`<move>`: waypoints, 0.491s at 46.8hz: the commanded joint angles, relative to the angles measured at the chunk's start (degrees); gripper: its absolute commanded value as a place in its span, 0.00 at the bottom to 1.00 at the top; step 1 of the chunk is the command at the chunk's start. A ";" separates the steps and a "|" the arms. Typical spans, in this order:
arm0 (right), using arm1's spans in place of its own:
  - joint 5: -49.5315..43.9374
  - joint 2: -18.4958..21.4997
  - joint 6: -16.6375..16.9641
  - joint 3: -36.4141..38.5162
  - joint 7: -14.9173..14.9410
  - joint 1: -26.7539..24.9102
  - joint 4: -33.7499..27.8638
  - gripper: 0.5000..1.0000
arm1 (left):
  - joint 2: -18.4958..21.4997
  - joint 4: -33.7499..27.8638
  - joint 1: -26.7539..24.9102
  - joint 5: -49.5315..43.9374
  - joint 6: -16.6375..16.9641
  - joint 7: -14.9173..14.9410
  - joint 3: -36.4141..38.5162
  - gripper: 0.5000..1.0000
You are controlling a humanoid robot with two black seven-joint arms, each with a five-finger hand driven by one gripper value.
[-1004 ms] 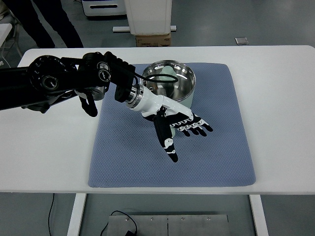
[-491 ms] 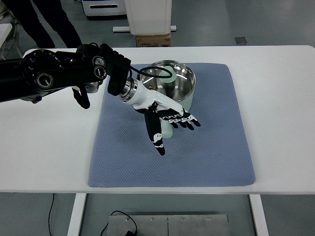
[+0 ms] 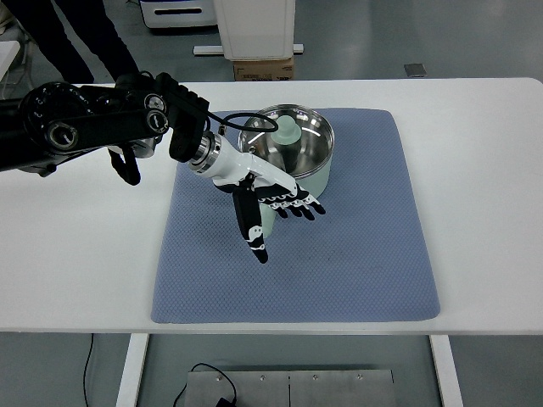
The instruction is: Rotate green pot handle
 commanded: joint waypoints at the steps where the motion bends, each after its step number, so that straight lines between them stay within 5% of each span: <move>1: 0.00 0.00 0.01 0.01 -0.01 -0.01 0.01 1.00 | 0.57 -0.05 0.01 0.01 0.00 -0.01 0.10 1.00; 23: 0.00 0.00 0.01 0.01 -0.01 -0.01 0.01 1.00 | 3.56 0.30 -0.78 0.53 0.00 -0.01 5.99 1.00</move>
